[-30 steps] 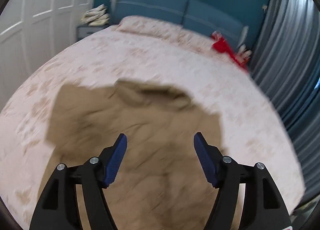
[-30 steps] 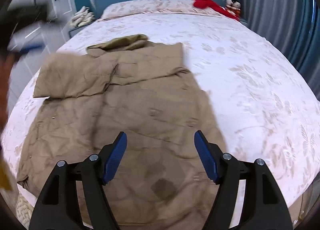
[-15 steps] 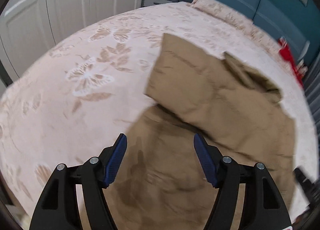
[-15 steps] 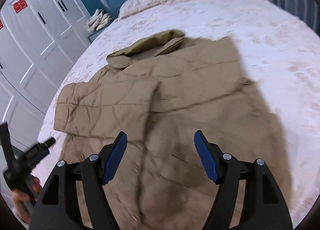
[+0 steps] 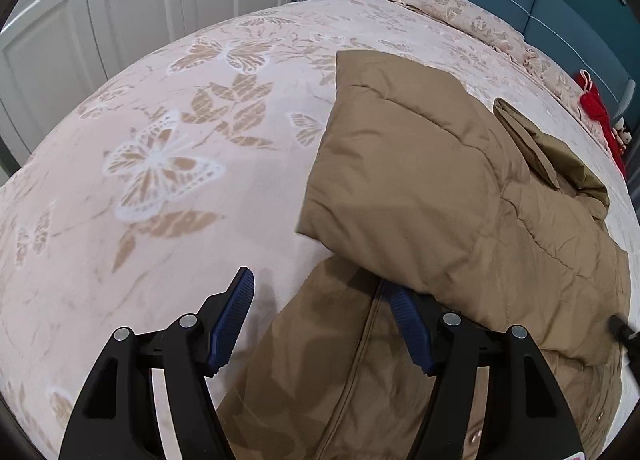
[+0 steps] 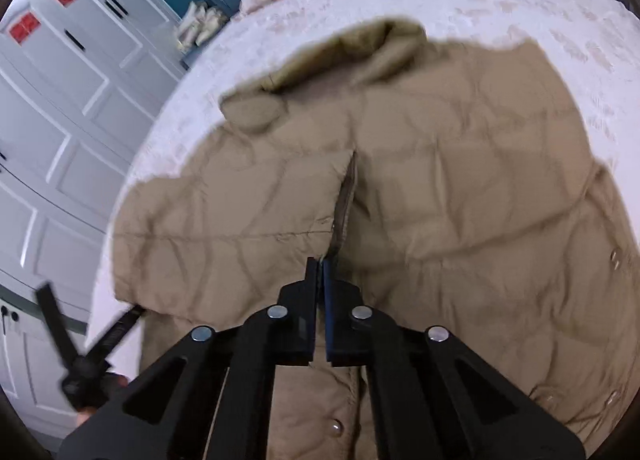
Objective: Fold large clothes
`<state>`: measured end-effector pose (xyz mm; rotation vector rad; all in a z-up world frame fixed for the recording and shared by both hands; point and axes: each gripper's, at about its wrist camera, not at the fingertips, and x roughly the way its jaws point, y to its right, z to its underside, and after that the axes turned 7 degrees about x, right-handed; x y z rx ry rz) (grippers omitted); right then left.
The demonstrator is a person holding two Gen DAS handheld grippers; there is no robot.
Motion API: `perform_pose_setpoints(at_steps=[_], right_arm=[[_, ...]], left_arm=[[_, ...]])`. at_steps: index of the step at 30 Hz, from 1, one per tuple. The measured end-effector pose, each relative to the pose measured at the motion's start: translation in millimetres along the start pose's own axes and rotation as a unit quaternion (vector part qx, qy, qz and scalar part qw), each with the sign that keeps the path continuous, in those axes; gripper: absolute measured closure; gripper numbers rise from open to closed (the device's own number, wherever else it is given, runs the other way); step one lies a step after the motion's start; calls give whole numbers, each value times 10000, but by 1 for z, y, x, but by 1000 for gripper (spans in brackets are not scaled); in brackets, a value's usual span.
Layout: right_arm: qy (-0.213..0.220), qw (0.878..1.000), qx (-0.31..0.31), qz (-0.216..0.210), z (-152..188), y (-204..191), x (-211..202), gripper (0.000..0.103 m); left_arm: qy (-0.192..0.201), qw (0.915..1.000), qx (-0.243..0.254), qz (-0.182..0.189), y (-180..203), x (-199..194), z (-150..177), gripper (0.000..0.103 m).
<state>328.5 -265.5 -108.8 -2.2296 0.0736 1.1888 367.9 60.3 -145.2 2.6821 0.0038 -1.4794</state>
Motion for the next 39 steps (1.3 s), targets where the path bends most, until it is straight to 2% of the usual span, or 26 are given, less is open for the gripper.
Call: perform_pose_setpoints(at_steps=[5,8,11,14,17,19,29,39], right_arm=[[887,9952,-400,121,-39,-13,-53,103],[1473,9846,-757,562,-62,-12,-85,103],[1717,9740,-1047,1038,-72,-3,-94,103],[1652,9733,-1045,1199,-73,14,-88,103],[1587,9738,-959,1315,-70,34,-81,103],[1539,9742,-885,1394,-71,47,-74,103],[956,9768,-696,1783,-45,99,-17,103],[849,9728,-874,1969,-23,110,18,102]], left_arm=[[30,10000,35,-16,10,6,-14,39],[82,10000,51,-19,18,7,-22,39],[86,9998,115,-98,28,12,-27,39],[83,9996,149,-212,34,18,-30,39],[-65,9991,202,-374,38,33,-30,47],[-76,9993,144,-345,35,38,-29,50],[301,9986,51,-433,32,38,-16,57],[443,9978,2,-490,34,38,-10,61]])
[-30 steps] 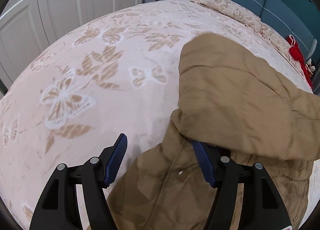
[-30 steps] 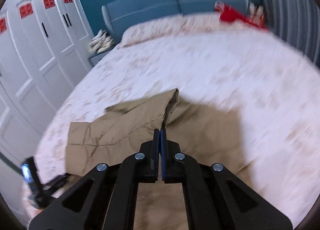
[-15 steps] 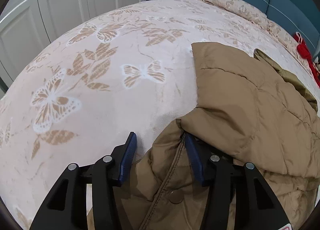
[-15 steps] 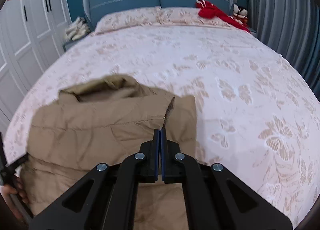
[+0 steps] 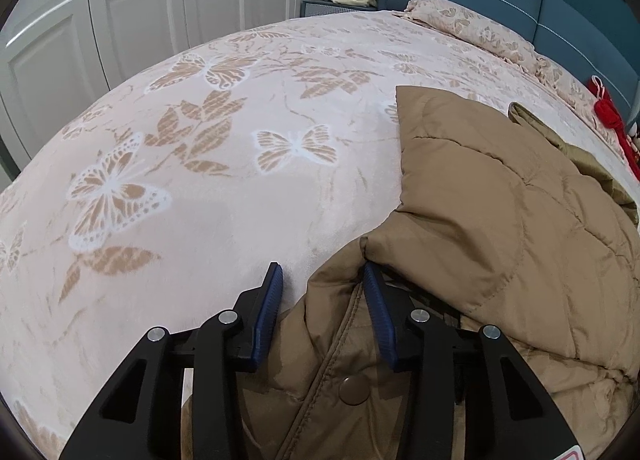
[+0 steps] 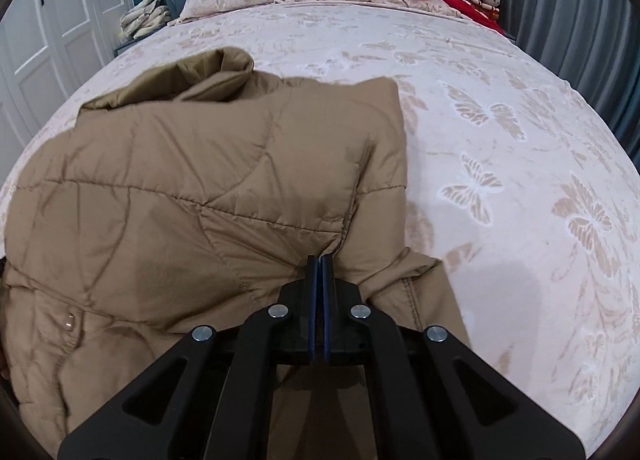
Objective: Fold large clothes
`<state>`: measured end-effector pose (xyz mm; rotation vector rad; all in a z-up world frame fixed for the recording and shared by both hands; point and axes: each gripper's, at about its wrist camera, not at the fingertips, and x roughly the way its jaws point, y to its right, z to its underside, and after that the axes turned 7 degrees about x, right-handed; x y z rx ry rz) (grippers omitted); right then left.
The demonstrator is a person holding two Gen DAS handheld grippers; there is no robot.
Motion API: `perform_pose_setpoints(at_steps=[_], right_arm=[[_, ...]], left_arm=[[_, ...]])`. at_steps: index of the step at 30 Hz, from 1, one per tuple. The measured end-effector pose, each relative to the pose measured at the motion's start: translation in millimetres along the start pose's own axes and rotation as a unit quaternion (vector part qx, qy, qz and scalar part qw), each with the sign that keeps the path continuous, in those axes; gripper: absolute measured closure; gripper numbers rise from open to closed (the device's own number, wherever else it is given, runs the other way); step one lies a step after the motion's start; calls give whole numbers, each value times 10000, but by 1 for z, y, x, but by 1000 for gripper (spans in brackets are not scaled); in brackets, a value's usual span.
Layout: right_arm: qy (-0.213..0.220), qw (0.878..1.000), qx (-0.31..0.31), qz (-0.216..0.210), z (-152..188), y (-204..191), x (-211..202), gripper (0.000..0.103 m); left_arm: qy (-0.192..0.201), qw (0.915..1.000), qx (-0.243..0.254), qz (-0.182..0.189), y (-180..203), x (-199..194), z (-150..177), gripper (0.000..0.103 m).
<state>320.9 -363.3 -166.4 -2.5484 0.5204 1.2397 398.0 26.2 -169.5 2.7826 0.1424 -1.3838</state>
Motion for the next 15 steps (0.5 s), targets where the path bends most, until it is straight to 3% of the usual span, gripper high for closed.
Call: perform_pose_setpoints(at_steps=[3,5,8,10,15], right_arm=[[46,10000,-63,49,0,-2,0,102],[18,10000,45,-61,0,4,-6,99],[-68,9991,343,-234,3,18,-23,89],[-15,9985,459,-284,7,27,-43,87],[428,9966,490,-503,-18,16,-95,88]], left_arm=[[3,10000,24,-8,1,-2,1,61],[-23,9998,-79,192,-5,-8,1,61],[22,9992,-26,393,-15,-36,6,61],[183,9990,154,383,-16,-59,4,61],[724,9937,390,756,11,-104,-46,62]])
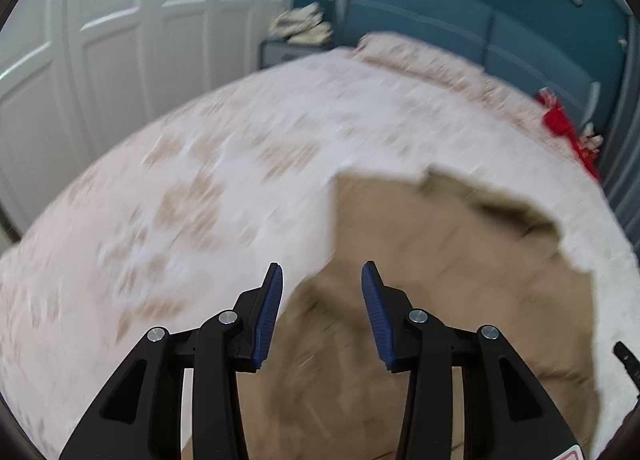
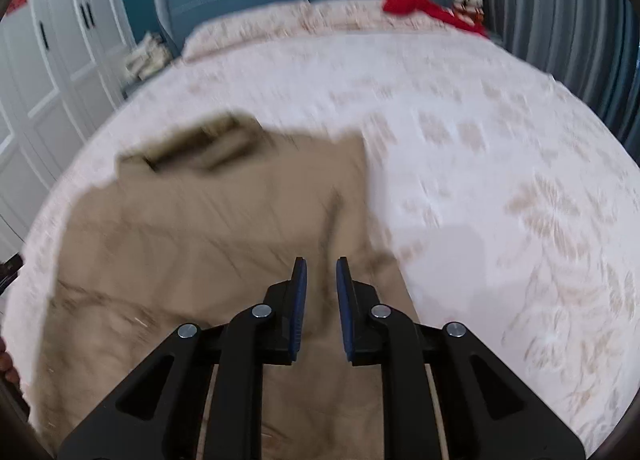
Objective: Fold large clothes
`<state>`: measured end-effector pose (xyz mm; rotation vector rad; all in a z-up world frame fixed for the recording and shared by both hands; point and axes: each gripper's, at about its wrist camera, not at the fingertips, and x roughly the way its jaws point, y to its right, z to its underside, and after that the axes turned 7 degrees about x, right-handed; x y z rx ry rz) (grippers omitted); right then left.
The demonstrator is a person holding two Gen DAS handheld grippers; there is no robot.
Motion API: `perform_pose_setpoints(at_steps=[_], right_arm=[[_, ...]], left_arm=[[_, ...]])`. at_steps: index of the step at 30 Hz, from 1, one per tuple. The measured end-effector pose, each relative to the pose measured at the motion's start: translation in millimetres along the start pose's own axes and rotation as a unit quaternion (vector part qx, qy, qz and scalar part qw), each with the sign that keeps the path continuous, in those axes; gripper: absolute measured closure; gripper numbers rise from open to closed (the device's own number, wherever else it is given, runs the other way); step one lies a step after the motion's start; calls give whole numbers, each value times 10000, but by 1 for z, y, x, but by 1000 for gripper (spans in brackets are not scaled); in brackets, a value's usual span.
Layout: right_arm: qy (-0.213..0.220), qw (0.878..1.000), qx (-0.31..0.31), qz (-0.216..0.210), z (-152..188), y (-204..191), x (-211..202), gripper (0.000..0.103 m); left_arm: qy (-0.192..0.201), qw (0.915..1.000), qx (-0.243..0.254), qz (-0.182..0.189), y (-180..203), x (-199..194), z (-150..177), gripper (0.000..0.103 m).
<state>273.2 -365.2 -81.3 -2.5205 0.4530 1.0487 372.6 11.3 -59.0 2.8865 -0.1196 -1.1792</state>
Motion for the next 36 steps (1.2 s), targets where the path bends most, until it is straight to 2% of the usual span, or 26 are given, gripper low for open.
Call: perform_pose_setpoints(at_steps=[3,5,6,9,14,17,24,36], right_arm=[[139,9988,-16,-472,-25,-33,-9,88],[44,9966,-35,-822,-34,-59,0,88],[4,9962,-90,-868,-34,-69,7,89],[-165,9965,-385,-718,-24,-92,33,89],[-557,9960,-407,-565,-1,-92,73,89],[-675,9954,-393,-548,12,-87,85,90],[-659,9944,-514,-655,34,-87,96,90],[-320,9950,-780,-529,55,-88,103,91]], left_arm=[[131,9991,202,357,42,8,-39,62],[34,9986,257,462,67,25,-48,62],[-42,9985,267,481,75,33,-48,62],[-254,9983,395,335,93,62,-38,62],[-678,9964,470,204,98,101,-4,62],[-595,9963,607,92,99,105,9,62],[-441,9968,673,21,96,103,33,62],[-258,9957,866,-182,101,109,53,62]])
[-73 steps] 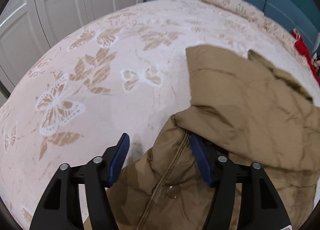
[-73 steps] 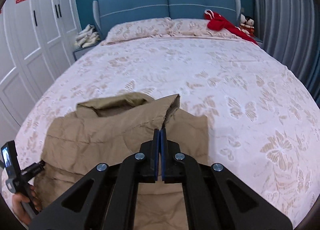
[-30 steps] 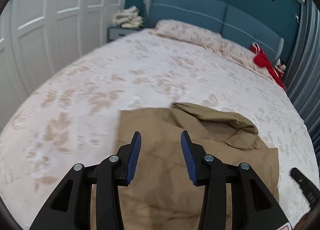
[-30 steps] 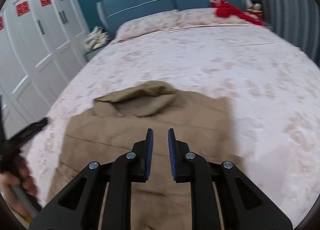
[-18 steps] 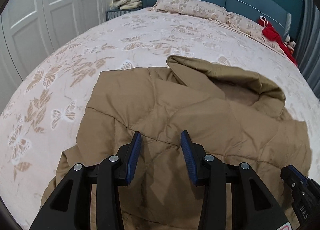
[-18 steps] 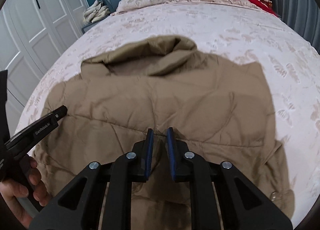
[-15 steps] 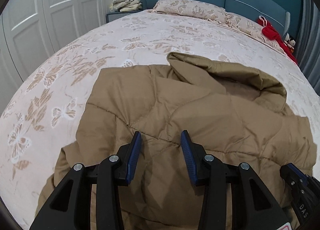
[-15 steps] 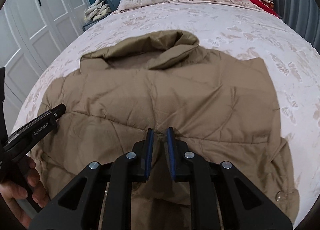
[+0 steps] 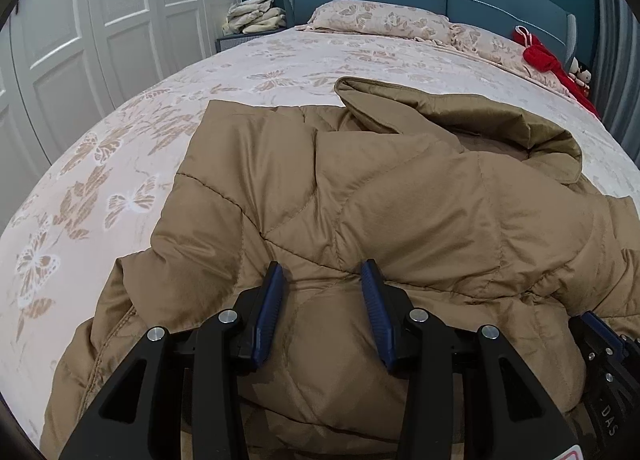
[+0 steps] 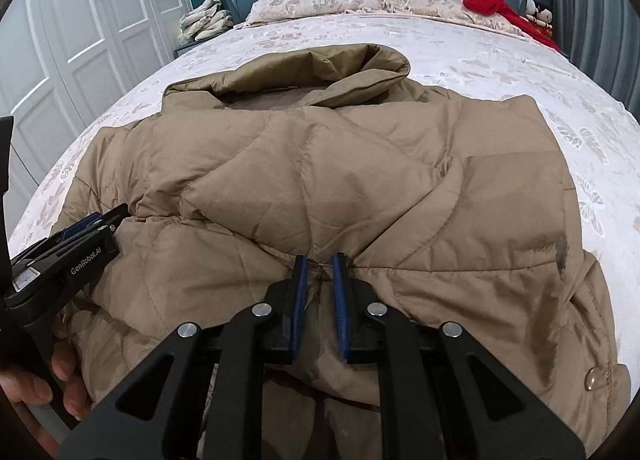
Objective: Fold large clothes
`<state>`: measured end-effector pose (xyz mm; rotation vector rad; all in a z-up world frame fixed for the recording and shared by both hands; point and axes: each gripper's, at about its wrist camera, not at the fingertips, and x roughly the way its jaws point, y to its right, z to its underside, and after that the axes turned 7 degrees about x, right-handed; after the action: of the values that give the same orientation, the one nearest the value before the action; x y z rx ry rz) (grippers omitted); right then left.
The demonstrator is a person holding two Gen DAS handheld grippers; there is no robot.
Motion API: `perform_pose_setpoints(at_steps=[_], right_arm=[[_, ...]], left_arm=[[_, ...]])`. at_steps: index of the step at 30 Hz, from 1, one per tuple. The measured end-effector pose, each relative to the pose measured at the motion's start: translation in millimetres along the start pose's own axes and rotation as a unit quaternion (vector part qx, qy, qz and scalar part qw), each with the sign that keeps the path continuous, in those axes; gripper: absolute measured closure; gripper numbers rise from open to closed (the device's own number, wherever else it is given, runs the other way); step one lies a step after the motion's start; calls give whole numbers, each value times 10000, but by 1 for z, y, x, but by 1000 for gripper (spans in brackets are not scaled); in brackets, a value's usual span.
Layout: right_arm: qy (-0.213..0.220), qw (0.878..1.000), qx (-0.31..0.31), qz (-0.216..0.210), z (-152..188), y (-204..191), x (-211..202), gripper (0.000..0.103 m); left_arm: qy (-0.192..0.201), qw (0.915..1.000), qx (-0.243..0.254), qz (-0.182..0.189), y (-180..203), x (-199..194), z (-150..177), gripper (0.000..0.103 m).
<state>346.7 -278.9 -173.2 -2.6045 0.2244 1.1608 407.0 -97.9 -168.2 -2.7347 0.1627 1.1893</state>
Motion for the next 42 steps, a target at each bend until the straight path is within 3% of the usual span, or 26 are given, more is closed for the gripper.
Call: perform_pose_setpoints(at_steps=[16,31,33,35,38,42], right_arm=[[122,9999,-58,38,4,-2,2,91],[-290,9991,-196,226,21,-8,-22,91],[-437,9990,-3,136,14,-4,-27,91],[-510,9981,337,-122,4,3,-42,88],[-115,9972,587,-439,-23,14,-71,81],[-8,9917,1052,-739,-63,28,-62,78]], left_arm=[[104,9997,118,-172,7,1,6,62],[-103,9992,369,62,2,-19,11,61],[-159,9991,356,158,-1,-24,6,57],[-175,9989,250,354,-11,-38,-4,47],[216,9966,-191,766,-36,-65,-30,38],[329,9864,-847,1367,-52,-61,-80,34]])
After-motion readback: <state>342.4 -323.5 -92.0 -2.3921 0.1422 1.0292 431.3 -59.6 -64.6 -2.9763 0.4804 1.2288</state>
